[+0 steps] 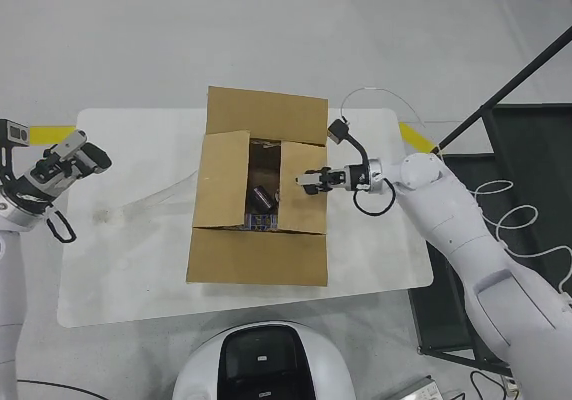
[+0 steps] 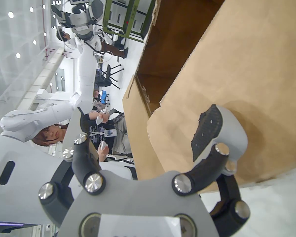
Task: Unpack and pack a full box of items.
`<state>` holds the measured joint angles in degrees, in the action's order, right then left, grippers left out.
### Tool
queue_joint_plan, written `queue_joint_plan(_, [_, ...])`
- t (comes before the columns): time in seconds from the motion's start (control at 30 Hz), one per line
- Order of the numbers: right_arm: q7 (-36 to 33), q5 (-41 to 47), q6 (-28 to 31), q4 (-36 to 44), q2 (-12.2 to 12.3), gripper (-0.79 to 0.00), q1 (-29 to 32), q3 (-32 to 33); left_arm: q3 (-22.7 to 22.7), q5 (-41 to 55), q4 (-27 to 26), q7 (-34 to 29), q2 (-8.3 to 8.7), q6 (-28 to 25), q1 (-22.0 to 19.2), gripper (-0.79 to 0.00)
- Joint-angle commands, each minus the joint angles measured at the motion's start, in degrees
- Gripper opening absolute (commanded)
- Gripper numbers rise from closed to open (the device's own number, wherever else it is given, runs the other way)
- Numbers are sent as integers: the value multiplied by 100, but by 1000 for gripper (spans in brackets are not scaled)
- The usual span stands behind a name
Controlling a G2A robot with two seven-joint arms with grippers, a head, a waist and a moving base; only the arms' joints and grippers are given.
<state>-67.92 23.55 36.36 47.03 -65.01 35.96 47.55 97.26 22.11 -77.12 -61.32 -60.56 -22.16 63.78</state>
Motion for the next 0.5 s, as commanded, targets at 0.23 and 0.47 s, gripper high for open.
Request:
queue_joint_plan(0.23, [153,-117,154,-162,-101,0,-83,-129,-303,-264,387,-168,29,-190,-134,0])
queue_joint_plan(0.47, [45,530,47,561,390,0,419,786,-1098,-228,1398,-514,-70,-675,-1095,0])
